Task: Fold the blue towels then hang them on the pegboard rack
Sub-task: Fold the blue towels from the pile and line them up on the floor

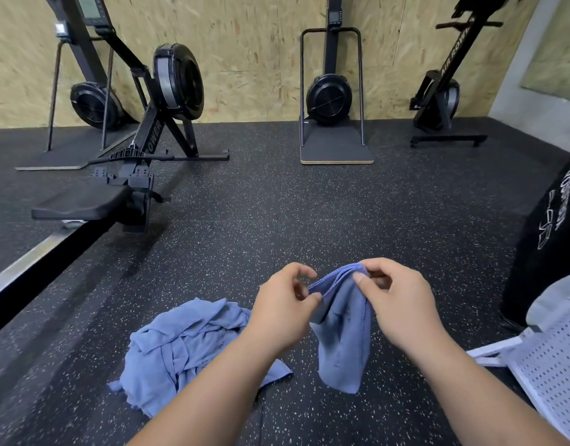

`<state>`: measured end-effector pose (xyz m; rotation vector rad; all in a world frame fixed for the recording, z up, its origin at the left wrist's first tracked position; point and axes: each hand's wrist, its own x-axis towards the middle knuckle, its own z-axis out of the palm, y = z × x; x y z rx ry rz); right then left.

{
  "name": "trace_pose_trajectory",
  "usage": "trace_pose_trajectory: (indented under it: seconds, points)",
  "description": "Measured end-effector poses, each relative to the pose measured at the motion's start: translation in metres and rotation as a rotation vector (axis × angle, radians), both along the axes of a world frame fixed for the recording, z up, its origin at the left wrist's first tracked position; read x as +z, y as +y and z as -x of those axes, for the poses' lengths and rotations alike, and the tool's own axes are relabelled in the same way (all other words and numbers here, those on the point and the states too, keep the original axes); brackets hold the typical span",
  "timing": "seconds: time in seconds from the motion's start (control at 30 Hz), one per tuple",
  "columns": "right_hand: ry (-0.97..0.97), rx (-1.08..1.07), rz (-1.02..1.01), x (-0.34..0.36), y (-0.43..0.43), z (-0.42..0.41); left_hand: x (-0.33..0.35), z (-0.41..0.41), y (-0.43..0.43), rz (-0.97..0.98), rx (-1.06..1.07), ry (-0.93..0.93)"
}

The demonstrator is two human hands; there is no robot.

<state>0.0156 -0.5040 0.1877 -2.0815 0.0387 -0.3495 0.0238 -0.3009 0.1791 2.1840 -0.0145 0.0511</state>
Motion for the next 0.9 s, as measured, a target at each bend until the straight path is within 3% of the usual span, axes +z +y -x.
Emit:
trace_pose_trajectory:
  seconds: [0.17, 0.37, 0.63, 0.73, 0.9]
  points:
    - [-0.023, -0.018, -0.09, 0.008, -0.008, -0.003, -0.006, -0.001, 0.009, -0.283, -0.126, 0.038]
    - [-0.042, -0.048, -0.116, 0.013, -0.012, -0.002, -0.007, 0.001, 0.008, -0.264, -0.173, -0.078]
    - [-0.07, 0.032, -0.191, 0.02, -0.015, 0.0, -0.02, -0.007, 0.011, -0.439, -0.227, -0.153]
    - [-0.075, -0.054, -0.074, 0.015, -0.024, -0.005, -0.015, -0.013, 0.015, -0.55, -0.123, -0.235]
    - [0.052, -0.14, 0.258, -0.003, -0.046, -0.013, 0.007, -0.018, 0.028, -0.438, -0.148, -0.461]
